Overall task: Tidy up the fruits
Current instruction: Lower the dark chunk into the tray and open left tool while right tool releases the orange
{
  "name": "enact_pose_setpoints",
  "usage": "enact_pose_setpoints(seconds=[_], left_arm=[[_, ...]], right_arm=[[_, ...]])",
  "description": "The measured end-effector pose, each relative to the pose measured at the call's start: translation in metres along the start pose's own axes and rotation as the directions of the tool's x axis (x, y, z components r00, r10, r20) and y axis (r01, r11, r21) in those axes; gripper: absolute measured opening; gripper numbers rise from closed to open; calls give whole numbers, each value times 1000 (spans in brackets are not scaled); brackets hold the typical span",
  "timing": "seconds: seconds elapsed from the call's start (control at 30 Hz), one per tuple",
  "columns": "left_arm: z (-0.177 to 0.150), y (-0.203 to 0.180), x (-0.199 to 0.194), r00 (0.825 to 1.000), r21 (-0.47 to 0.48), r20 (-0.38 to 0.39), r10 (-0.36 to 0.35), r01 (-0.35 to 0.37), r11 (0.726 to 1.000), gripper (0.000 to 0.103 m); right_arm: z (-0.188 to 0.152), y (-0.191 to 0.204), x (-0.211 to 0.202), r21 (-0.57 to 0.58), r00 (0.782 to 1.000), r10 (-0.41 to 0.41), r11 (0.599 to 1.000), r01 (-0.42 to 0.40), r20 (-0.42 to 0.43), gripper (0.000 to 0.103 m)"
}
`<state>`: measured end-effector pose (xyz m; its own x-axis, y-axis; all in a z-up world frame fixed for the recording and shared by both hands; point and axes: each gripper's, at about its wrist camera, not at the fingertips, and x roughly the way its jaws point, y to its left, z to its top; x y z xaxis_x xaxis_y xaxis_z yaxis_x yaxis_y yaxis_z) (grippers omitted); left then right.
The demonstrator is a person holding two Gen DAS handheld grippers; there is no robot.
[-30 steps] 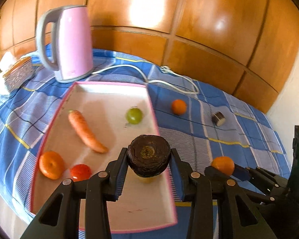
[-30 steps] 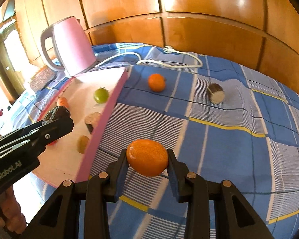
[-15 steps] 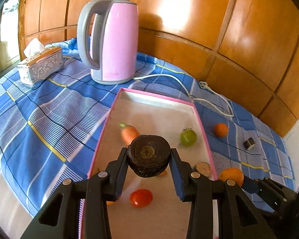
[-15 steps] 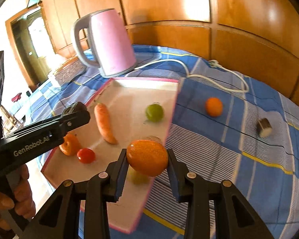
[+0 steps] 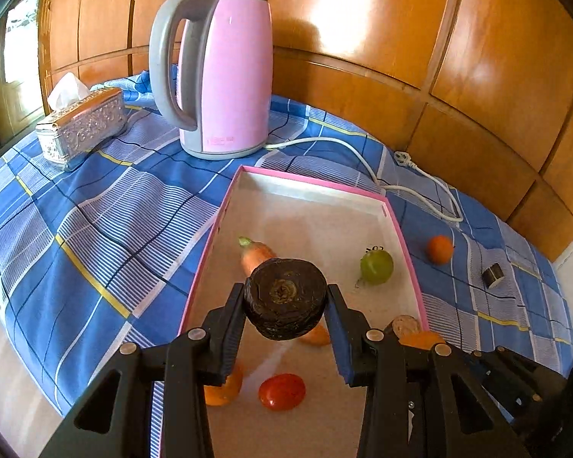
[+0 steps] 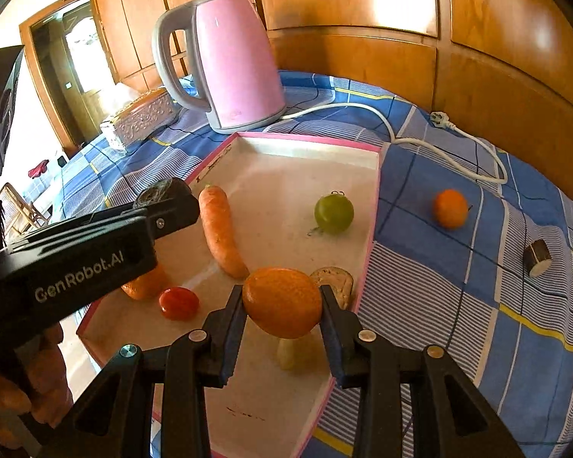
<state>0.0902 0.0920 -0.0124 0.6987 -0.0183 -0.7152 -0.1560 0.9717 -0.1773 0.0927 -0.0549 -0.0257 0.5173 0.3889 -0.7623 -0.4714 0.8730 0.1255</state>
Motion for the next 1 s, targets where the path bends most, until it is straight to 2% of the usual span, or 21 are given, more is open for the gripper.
enact_pose_setpoints(seconds=[0.63,0.77,1.0], left_arm=[[0,-3,9,1000,10,-19,9,-8,1000,41],[-1,-4,9,1000,7,-21,7,-7,1000,46],[-2,-7,5,1000,12,-15,-2,2,1000,46]], right_arm=[[0,3,10,26,1000,5,1000,-4,-14,39],[-1,5,10,23,1000,-6,1000,7,-5,44],[-4,4,9,36,1000,-5,999,5,-10,44]])
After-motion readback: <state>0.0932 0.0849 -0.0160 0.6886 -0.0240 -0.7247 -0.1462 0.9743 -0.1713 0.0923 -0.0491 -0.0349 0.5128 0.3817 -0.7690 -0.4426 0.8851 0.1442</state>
